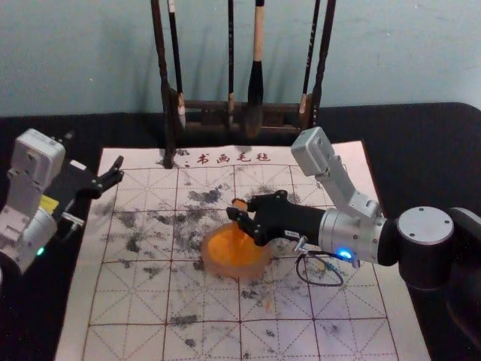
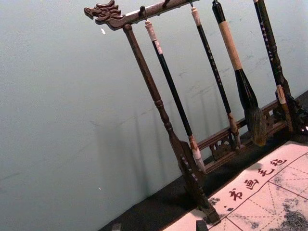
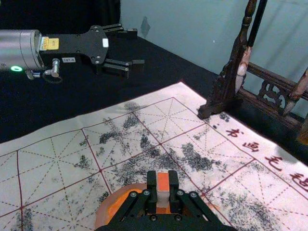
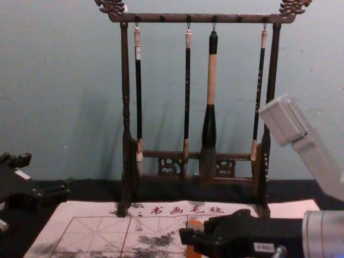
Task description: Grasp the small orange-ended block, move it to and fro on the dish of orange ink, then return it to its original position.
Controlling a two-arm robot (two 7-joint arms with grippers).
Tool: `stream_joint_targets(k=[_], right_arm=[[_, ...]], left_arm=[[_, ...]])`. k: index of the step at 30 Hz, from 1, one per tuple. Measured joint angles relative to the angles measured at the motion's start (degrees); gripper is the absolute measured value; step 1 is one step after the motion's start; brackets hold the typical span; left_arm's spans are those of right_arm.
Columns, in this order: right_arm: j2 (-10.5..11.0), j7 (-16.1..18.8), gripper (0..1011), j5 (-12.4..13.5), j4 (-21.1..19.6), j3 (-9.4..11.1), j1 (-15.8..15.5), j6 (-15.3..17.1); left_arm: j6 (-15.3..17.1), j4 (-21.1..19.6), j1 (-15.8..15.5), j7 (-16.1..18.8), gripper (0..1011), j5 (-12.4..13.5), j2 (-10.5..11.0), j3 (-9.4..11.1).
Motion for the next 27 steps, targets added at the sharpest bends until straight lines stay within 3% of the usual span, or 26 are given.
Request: stream_joint_targets(k=[15,27], right_arm=[[0.98,-0.30,127,1.02,-2.88,1.28,-1.21,0.20],[3.95,-4.88,127,5.96,-13.49,6.61,-6.41,2.41]], left_arm=[[0.00,0.00,0.00,0.00,1001,0.00,0.00,0.00],[0.00,0.00,0.00,0.00,1001,0.00,0.00,0.00]])
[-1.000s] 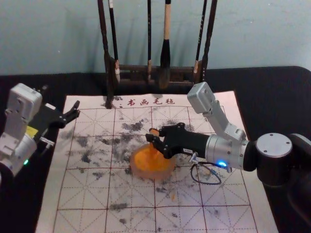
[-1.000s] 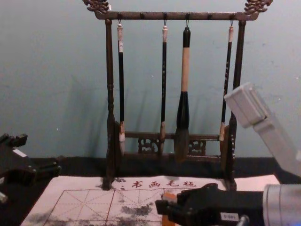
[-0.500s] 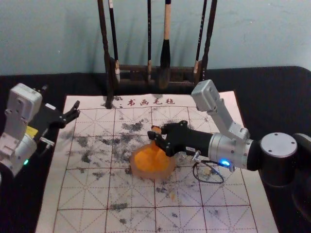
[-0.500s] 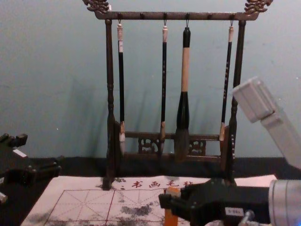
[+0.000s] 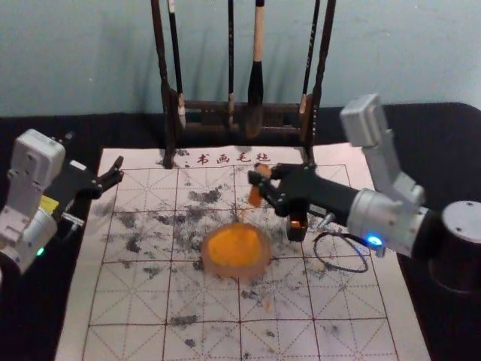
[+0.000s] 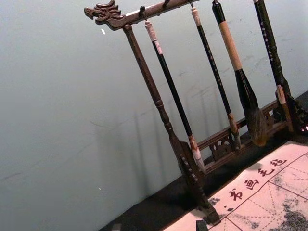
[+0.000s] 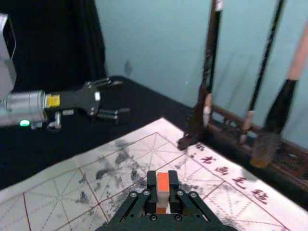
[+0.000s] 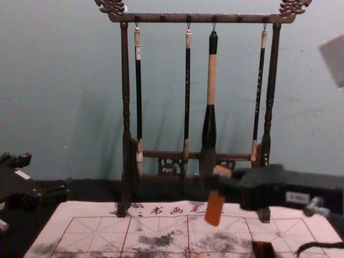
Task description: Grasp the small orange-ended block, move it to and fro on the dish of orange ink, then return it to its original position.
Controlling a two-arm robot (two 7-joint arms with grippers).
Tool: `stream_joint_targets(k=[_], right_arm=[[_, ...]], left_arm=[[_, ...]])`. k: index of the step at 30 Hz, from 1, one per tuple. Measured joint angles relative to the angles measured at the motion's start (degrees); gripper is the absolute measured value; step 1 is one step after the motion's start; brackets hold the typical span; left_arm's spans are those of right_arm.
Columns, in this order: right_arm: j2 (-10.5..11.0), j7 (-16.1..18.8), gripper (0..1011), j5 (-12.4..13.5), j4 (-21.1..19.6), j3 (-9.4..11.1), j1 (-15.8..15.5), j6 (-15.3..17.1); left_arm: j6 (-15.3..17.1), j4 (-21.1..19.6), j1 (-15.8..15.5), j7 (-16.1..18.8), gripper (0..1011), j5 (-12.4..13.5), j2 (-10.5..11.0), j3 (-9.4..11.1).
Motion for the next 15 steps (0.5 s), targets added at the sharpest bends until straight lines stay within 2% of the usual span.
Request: stream_joint_targets(k=[7,15], right_arm=[[1.93,-5.45,127,2.31,-6.16,4.15,-5.07,1.44],[2.74,-8.94,127,4.04,-9.11,7.01,-9.25,2.84]], left_arm=[[0.00,0.00,0.00,0.00,1001,0.00,0.00,0.00],[0.00,0.00,0.00,0.00,1001,0.00,0.00,0.00]])
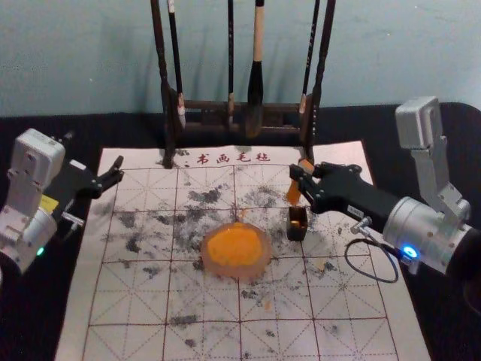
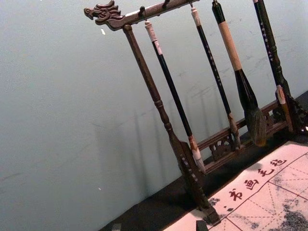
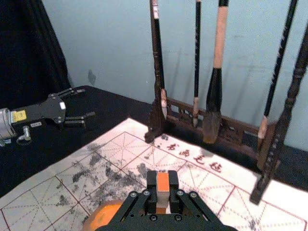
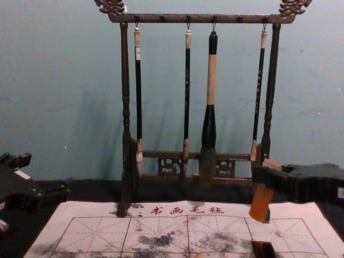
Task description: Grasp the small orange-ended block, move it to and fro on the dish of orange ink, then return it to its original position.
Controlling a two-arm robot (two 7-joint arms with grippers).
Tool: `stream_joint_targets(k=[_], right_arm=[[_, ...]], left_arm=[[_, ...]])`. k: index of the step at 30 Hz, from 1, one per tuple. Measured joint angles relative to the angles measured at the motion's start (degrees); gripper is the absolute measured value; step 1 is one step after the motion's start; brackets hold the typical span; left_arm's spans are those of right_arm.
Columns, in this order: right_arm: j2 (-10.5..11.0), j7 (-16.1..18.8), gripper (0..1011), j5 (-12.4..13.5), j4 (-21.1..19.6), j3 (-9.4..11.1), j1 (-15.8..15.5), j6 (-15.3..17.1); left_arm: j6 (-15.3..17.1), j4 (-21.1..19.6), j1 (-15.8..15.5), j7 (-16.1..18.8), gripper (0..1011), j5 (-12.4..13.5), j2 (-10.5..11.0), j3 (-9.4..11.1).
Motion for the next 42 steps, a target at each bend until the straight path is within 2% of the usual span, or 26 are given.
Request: stream_joint_targets(k=[11,25,42], right_arm=[[0.21,-1.55,127,0.64,-0.53,0.53,-2.77,0.96],[-1.30,-2.78,127,-2.98,2.26,-0.10,-2.37,0.69],[-2.96,-2.32,126,-5.36,3.90,0.47,-1.78,0.80]], left_arm=[[0.00,0.00,0.00,0.00,1001,0.00,0.00,0.00],[0.00,0.00,0.00,0.00,1001,0.00,0.00,0.00],[0.00,0.00,0.00,0.00,1001,0.00,0.00,0.00]])
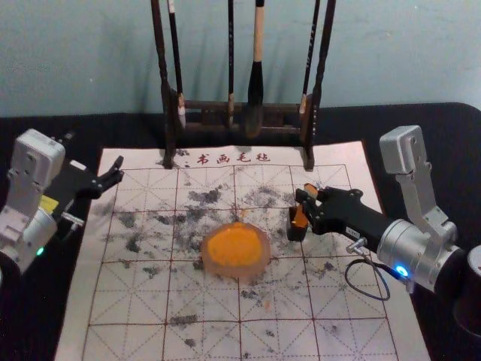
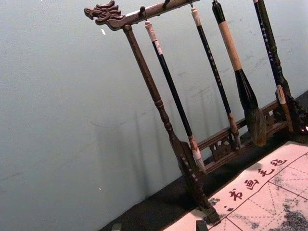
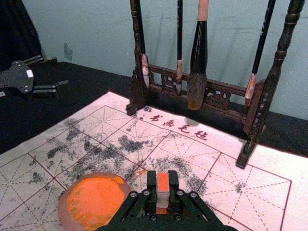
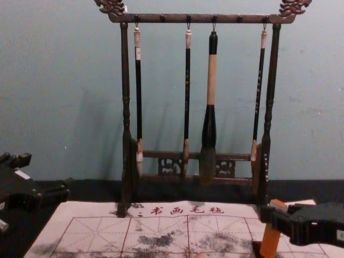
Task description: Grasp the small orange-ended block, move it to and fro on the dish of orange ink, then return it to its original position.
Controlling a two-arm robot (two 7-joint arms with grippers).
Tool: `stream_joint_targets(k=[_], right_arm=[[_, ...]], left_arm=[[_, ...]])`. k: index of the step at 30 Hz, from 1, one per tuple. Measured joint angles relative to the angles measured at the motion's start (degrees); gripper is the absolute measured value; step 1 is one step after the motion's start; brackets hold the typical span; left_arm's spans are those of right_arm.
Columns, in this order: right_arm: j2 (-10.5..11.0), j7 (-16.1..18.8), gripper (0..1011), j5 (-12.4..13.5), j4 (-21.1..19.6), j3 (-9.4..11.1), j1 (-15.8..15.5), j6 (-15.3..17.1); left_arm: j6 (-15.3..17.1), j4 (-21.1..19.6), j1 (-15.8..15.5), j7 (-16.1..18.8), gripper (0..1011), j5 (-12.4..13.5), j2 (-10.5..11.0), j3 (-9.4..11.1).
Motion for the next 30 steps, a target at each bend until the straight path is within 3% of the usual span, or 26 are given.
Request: stream_joint_targets(k=[30], right_arm=[[-2.31,0.51,127,-3.93,3.27,-0.27,0.85,0.06]], left_arm=[[0.00,0.00,0.00,0.00,1001,0.00,0.00,0.00]])
